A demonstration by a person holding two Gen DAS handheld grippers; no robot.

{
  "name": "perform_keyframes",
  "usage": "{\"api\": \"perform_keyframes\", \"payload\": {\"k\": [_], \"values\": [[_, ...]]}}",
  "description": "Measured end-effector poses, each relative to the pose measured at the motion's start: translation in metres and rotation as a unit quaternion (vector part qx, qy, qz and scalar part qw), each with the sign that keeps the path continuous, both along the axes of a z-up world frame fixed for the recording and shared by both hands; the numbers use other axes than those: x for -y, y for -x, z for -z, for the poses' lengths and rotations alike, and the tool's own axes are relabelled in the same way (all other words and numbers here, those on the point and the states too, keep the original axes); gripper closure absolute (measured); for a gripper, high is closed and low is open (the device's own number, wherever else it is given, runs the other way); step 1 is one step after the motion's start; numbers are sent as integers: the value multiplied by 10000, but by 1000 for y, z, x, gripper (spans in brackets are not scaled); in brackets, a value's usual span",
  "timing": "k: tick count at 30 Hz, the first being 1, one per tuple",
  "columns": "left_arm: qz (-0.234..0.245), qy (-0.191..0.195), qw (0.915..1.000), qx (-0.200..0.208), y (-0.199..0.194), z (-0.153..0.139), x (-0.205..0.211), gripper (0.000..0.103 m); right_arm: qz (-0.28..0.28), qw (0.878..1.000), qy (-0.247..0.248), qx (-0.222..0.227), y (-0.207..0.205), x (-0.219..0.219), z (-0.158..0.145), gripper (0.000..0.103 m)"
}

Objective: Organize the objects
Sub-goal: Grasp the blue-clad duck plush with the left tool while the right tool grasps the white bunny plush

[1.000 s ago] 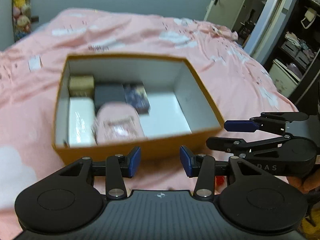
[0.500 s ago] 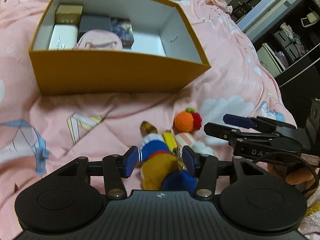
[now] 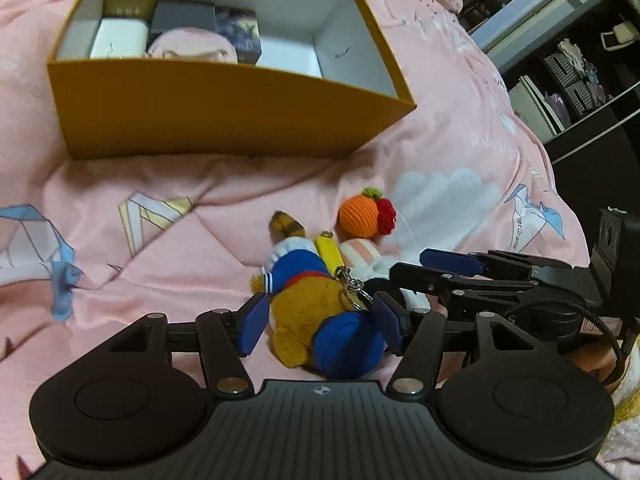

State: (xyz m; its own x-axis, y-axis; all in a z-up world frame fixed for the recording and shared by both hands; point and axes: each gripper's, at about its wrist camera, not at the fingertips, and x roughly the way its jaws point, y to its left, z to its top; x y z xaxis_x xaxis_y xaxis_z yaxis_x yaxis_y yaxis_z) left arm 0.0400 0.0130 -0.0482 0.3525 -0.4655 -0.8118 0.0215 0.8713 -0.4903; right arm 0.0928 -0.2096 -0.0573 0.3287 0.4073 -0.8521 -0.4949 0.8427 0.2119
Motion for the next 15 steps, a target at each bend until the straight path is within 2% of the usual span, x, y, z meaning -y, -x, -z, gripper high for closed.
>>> {"api": "perform_keyframes", "payload": {"k": [4,8,12,15], "values": [[-297,368,9982,-357,-12,9,-3,33,77,9997,71,-215,-2,2,9,49],[-352,164,9960,-805,-25,20,4,33,114,9991,51,-403,-5,3,14,44],[-364,164,9932,-1094,-28,29,7,29,131,9968,-36,-790,-10,7,22,40],[-391,309,9890,-1396,-30,41,6,27,108,9948,-88,-1009,-12,9,27,35]]}}
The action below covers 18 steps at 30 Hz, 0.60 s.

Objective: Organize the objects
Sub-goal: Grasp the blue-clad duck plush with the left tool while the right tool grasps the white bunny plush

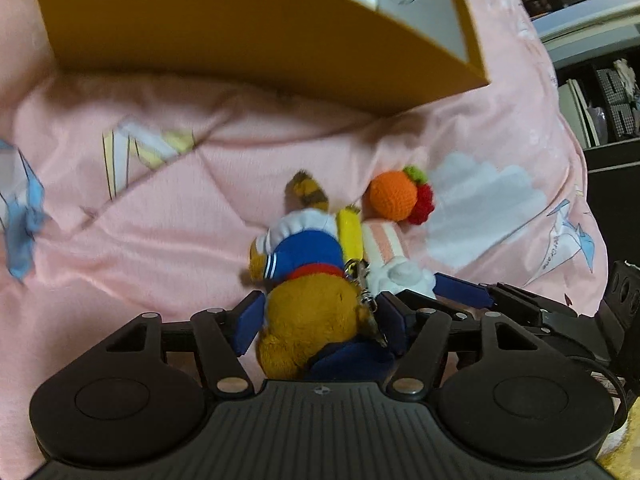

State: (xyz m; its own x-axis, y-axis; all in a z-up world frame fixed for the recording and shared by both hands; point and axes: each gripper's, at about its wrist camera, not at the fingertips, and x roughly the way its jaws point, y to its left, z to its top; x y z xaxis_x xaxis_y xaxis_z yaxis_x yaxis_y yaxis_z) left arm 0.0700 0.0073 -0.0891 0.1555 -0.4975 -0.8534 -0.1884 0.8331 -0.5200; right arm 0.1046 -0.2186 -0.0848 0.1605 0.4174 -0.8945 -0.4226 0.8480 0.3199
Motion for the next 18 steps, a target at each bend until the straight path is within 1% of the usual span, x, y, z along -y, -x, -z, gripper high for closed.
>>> {"api": "perform_keyframes", "payload": {"k": [2,3,5,11,12,14,18], "values": [[-49,130,9997,-203,-1,10,0,27,47,9997,-76,-243,-4,2,8,32],[-65,151,9996,-232,0,13,0,28,101,9992,-141,-366,-5,4,13,31],[-101,175,9996,-200,0,12,-1,32,186,9981,-274,-521,-7,8,18,31],[-103,43,9999,-81,2,8,2,37,373,9928,-717,-881,-13,14,35,33],[-102,27,9999,-48,3,7,2,38,397,9922,-763,-901,-13,14,36,35],[-103,14,9999,27,6,3,1,39,354,9933,-751,-803,-10,12,33,37],[-85,-64,9997,223,11,-4,0,41,197,9969,-601,-471,-3,6,20,40]]}}
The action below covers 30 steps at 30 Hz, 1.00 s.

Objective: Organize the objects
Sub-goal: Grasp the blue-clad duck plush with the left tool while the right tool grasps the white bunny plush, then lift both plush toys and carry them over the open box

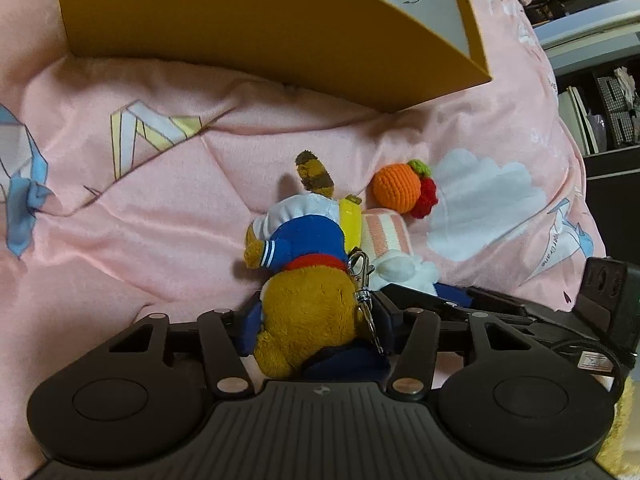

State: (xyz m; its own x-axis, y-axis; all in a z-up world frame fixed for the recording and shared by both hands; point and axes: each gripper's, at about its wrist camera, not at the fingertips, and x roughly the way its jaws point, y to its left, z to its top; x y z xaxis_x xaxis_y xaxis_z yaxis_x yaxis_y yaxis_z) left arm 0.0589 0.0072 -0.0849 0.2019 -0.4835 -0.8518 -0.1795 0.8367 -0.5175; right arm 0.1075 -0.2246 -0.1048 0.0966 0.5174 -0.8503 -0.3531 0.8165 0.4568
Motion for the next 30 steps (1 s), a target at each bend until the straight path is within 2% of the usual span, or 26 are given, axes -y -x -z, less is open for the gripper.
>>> {"api": "perform_keyframes", "payload": {"k": [6,11,15,20,30], "values": [[28,-259,9987,439,9,-21,0,41,-213,9967,240,740,10,-8,-28,41],[-79,-402,9948,937,16,-43,-6,42,-439,9892,314,1362,17,-13,-52,41],[-74,-559,9897,1316,19,-60,-6,42,-556,9828,267,1738,17,-11,-71,41],[-87,-535,9839,1704,19,-79,-8,42,-671,9738,107,2170,17,-16,-96,41],[-269,-635,9662,2484,3,-125,-10,42,-757,9512,-139,2987,5,-28,-146,41]]}}
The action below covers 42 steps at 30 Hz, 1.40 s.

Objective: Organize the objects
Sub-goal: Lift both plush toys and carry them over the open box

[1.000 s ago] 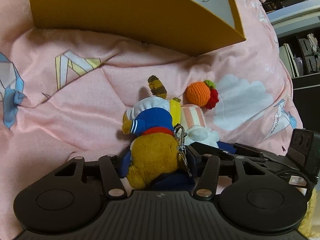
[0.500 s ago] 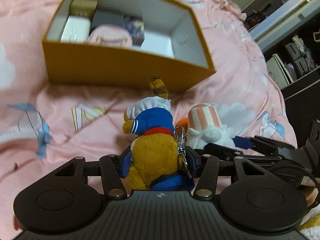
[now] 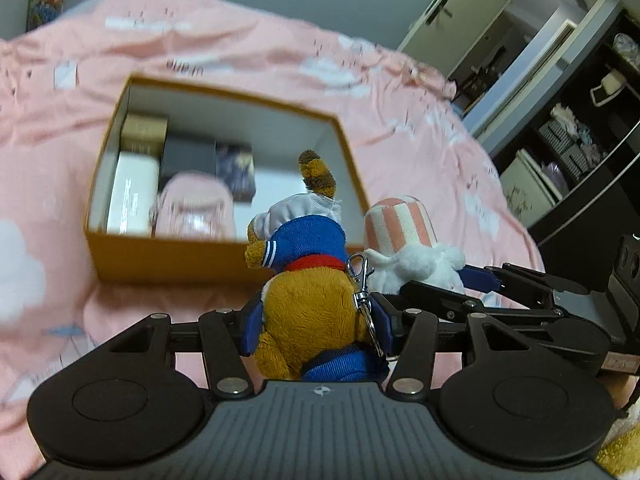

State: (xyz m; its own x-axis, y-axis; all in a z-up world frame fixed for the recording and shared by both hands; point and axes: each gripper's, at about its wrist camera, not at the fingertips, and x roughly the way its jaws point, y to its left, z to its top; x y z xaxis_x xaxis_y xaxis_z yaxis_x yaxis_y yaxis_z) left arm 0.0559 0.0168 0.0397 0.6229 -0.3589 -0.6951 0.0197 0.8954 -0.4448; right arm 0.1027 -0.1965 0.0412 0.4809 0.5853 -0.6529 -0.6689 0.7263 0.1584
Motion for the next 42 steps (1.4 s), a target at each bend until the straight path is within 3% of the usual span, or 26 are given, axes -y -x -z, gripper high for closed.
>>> {"api": "perform_keyframes", "payload": {"k": [6,11,25,38,42], "values": [[-178,-217,9987,436,-29,-22,3,42,51,9985,-92,540,-13,-8,-24,41],[-271,-244,9985,414,-55,-19,2,42,99,9963,41,852,-33,-19,-28,41],[-222,-336,9984,-394,-111,42,-5,42,-237,9934,965,573,-89,-59,17,41],[30,-20,9966,-820,-139,63,-13,42,-404,9870,1522,330,-107,-75,39,41],[154,-89,9952,-966,-147,70,-14,43,-531,9834,1716,254,-112,-83,45,41]]}}
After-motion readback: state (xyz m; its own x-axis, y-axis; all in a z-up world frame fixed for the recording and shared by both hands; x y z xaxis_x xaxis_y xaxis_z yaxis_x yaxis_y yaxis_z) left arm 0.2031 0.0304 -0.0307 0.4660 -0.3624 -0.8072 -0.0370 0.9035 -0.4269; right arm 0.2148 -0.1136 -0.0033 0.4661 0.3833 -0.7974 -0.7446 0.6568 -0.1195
